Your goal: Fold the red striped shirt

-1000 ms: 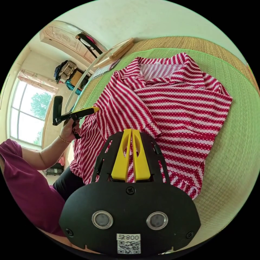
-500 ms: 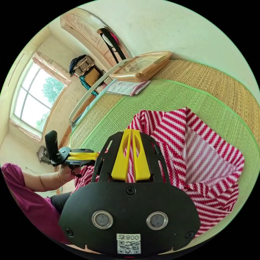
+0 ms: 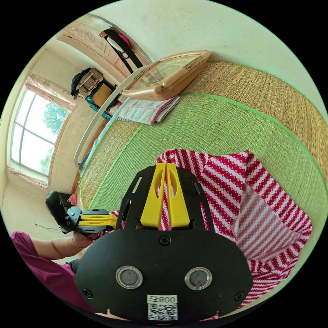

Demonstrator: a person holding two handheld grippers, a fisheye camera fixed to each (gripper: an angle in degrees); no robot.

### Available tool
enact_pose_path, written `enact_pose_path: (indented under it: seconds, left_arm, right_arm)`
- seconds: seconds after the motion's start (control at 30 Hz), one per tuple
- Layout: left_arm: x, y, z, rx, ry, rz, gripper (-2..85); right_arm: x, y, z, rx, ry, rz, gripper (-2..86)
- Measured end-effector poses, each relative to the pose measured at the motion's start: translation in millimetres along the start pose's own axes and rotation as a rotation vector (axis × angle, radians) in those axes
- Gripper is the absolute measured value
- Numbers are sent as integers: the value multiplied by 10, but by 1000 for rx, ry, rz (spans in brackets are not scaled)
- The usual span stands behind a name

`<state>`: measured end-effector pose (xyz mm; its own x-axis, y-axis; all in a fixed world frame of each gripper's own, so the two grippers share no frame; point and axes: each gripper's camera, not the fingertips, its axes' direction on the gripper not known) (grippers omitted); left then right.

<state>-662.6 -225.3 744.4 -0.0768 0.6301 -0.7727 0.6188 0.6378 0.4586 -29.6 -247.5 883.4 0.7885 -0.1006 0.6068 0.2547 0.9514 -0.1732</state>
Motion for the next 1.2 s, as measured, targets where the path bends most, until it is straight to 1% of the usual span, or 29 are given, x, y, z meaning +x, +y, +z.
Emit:
enact_pose_path:
  seconds: [0.13,0.2,0.23,0.3,0.4,0.5,0.6,0.67,0.73,0.8,0.87,1.2]
  left_arm:
    - [27,-236,-119,49,12,30,30]
    - [2,-418,-127,56,20,40,50]
    - [-18,-572,-123,65,24,53,63]
    - [-68,-840,-86,73,10,61,73]
    - [-177,-1330,60,54,-6,61,84]
    - [-269,-1710,242,15,-22,40,86]
    - [-296,-1927,469,-64,-18,26,75]
    - [-242,-2000,515,-56,-59,26,47]
    - [-177,-2052,547,-67,-61,47,27]
    - [-95,-2091,568,-62,-93,62,17]
    - [-30,-2165,587,-60,-110,56,10]
    - [94,-2438,501,-33,-151,8,4]
  right_arm:
    - [194,521,-624,98,61,35,25]
    - [471,982,-1114,176,143,136,56]
    - [549,1096,-1227,189,169,165,61]
    - [905,1509,-1603,224,261,315,78]
    - [1295,1891,-1902,266,273,475,89]
    - [1533,2039,-1918,258,224,562,99]
    - [1593,1989,-1753,211,189,573,100]
    - [1566,1969,-1745,221,248,587,75]
    - [1558,1940,-1738,216,255,592,58]
    - [1486,1875,-1708,170,343,584,28]
    - [1430,1833,-1684,144,384,562,15]
    - [1473,1840,-1713,146,353,575,0]
